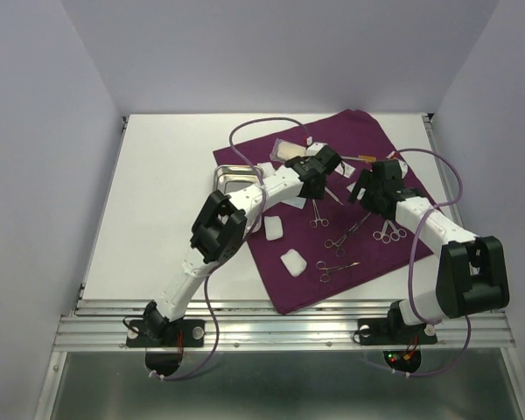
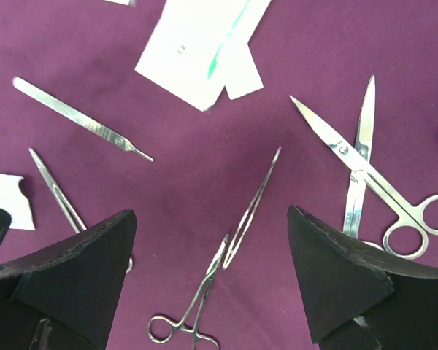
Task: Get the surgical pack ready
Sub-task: Pick up the medical item from the surgical kit.
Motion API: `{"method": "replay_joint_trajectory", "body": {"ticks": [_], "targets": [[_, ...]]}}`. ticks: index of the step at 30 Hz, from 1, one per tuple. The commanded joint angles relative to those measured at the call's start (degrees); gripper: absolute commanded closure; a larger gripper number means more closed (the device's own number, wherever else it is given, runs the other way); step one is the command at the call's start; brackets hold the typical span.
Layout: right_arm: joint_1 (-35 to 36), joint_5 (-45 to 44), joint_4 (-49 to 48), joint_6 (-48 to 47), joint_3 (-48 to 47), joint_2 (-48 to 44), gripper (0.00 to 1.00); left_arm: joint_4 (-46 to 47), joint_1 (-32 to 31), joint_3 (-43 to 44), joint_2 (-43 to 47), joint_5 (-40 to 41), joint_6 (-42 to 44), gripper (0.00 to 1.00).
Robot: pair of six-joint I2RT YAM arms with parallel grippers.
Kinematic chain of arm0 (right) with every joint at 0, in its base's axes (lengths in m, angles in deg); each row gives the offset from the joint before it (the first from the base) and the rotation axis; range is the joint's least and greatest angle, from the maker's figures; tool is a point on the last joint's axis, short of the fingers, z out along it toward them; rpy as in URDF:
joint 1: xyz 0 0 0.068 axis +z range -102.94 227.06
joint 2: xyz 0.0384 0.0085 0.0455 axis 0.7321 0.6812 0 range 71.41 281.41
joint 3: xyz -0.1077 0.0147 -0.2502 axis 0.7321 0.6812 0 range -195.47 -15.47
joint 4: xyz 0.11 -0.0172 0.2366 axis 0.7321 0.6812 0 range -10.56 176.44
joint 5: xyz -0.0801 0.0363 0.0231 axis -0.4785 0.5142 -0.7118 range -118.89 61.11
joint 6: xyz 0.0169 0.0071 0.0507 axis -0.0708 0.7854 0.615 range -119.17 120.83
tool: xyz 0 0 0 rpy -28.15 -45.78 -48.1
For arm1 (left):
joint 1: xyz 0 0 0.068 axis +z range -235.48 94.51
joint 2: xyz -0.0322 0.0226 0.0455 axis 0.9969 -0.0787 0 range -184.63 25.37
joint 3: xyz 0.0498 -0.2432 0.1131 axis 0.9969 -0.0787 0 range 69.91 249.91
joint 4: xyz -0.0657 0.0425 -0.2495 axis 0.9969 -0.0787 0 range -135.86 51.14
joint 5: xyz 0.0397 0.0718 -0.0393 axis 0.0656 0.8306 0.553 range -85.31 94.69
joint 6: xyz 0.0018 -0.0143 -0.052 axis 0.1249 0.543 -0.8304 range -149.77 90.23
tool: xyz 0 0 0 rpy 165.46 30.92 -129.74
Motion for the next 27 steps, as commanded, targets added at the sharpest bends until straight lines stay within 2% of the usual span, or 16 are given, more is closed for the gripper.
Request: {"method": "replay_joint_trajectory", "body": {"ticks": [1,18,20,27], "targets": [[-0.1,0.0,0.2,-0.4,0.9,-2.4,0.11,-3.1,-1.3,5.2,-1.3,-1.1,-2.6,0.51],[-0.1,-0.3,0.5,-0.2,2.7,-4.5,0.11,-4.4,-3.1,9.3,-9.6,0.5,-4.1,0.6],[-0.1,-0.3,0.5,-0.2,3.0,-4.7,0.11,-4.8,-3.1,9.3,-10.1,0.6,-4.1,0.63],[-0.1,-0.3,0.5,-0.1,3.4,-5.5,0.11,-4.3,-3.2,8.0,-7.2,1.1,-4.1,0.83]]}}
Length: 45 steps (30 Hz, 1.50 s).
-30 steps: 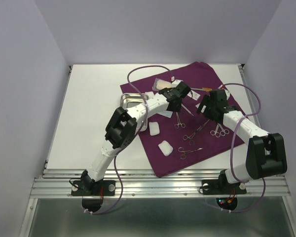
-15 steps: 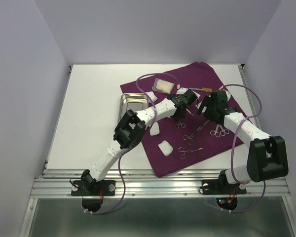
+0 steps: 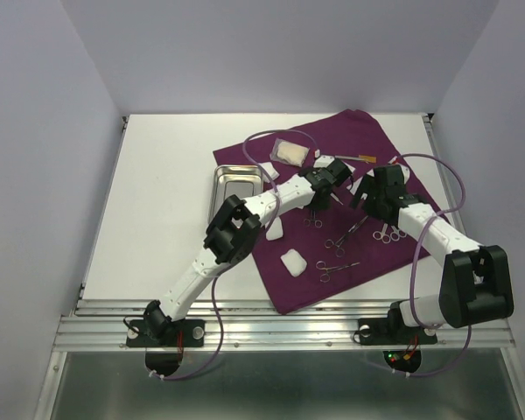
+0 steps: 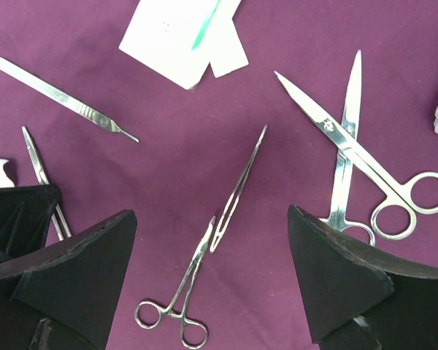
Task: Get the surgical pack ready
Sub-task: Pick up the medical item from the surgical kit, then place the medical item in the container.
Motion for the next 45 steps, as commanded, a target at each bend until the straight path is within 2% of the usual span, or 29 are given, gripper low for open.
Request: {"method": "replay_joint_trajectory", "body": {"ticks": [1,11,24,30,34,45], "targets": [[-0.1,-0.3,-0.3,-0.1,0.2,-2.2,0.11,-1.0,-0.4,0.7,1.7,0.6,-0.3,0.86],[-0.1,-0.7,0.4,-0.4,-1.0,-2.3,0.11,8.7,-0.4,-11.3,16.6,-1.3,1.2,0.92],[-0.1,-0.4,0.4,-0.7,-1.8,-1.0,0.11,9.5,1.1,-19.7,26.6,2.7,5.5,0.92],[-0.1,0.2,0.1,-1.1,-2.6,0.5,0.11,12.4,5.8,-32.8,35.4,3.0,10.2,0.92],[-0.1,0.6,-0.3,-1.1,-2.7,1.0,0.11,12.4,10.1,-37.8,39.3,3.4,12.5,0.92],[-0.1,0.6,-0.5,-0.9,-2.4,1.0,0.11,15.1,19.0,-49.2,43.0,1.6,20.8,0.92]]}}
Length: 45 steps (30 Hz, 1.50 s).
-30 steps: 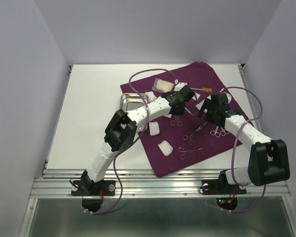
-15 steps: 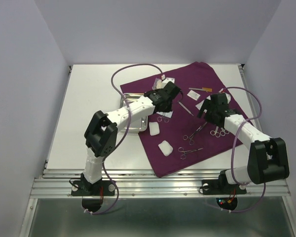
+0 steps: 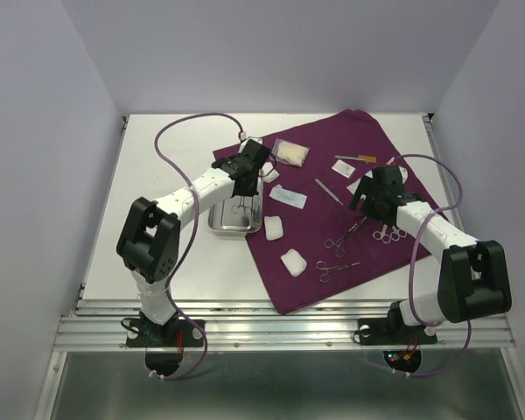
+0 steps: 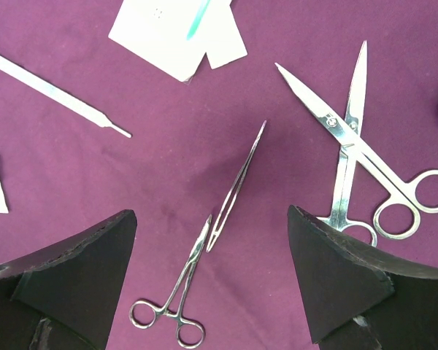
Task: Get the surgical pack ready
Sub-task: Place the medical item in the container, then pick up the medical item from the surgical kit.
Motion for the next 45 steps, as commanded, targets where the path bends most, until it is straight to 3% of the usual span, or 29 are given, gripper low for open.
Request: {"method": "replay_joint_trajectory", "body": {"ticks": [1,16,18,19,21,22,25,33,45], "targets": [[-0.1,0.2,-1.2,-0.5,-2.2,-0.3,0.11,1.8,3.1,-3.5,2.8,-0.2,4.6,0.92],[-0.1,0.4,-1.2,-0.2,-2.4,0.5,0.11,3.2,6.8,-6.6,-2.7,0.0,6.5,0.91],[-0.1,0.5,-1.3,-0.3,-2.4,0.7,0.11,2.7,6.8,-6.6,-3.3,-0.1,6.7,0.86],[-0.1,0.5,-1.3,-0.2,-2.4,0.7,0.11,2.3,6.8,-6.5,-3.7,-0.2,6.9,0.74],[-0.1,0.5,-1.3,-0.4,-2.5,0.7,0.11,1.5,6.8,-6.5,-4.3,0.1,7.0,0.64],[-0.1,0.4,-1.3,-0.5,-2.5,0.8,0.11,1.3,6.8,-6.3,-4.3,0.2,6.9,0.55],[-0.1,0.2,-1.3,-0.5,-2.5,0.8,0.11,-0.4,6.9,-4.2,-3.1,0.0,6.3,0.46],[-0.1,0.1,-1.3,-0.2,-2.0,-0.2,0.11,-3.7,5.4,9.2,0.8,-4.3,4.5,0.49],[-0.1,-0.8,-0.2,0.2,-1.4,-2.4,0.11,-6.3,-3.6,28.7,-16.6,-7.0,3.2,0.55]]}}
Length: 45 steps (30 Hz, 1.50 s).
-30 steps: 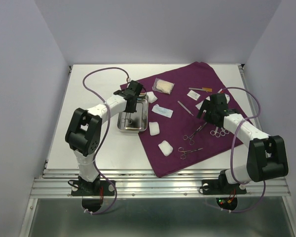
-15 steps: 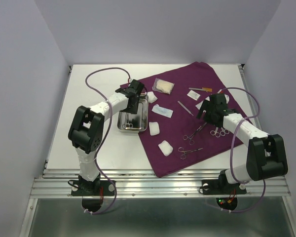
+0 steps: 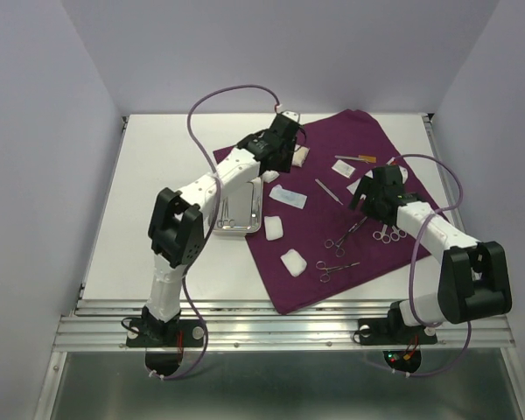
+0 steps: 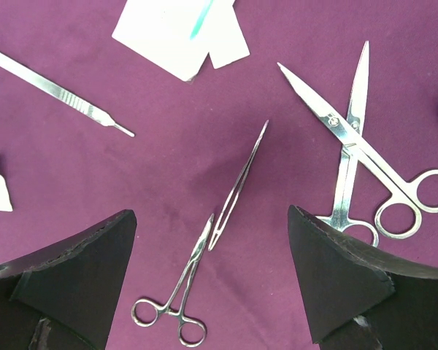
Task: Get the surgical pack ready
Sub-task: Pick up the medical item from the surgical kit.
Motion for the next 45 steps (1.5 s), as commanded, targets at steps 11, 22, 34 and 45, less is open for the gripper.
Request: {"method": "replay_joint_trajectory", "body": {"ticks": [11,22,34,45], "targets": [[-0.1,-1.0,0.2,-0.3,-1.7,-2.3,0.1,-3.3,-0.2,10.9,-15.2,-6.5,0.4,0.49],[-0.1,-0.5,0.2,-0.5,-1.7,-1.8,0.1,-2.1,0.8,10.3,-18.4,-5.1,-1.1,0.48],[-0.1,-0.3,0.2,-0.5,-2.4,-1.2,0.1,-2.4,0.9,10.8,-21.2,-7.0,-1.3,0.62],[-0.1,-0.4,0.2,-0.2,-2.0,-1.4,0.1,-2.9,0.5,12.5,-16.6,-7.3,-1.4,1.0]]}}
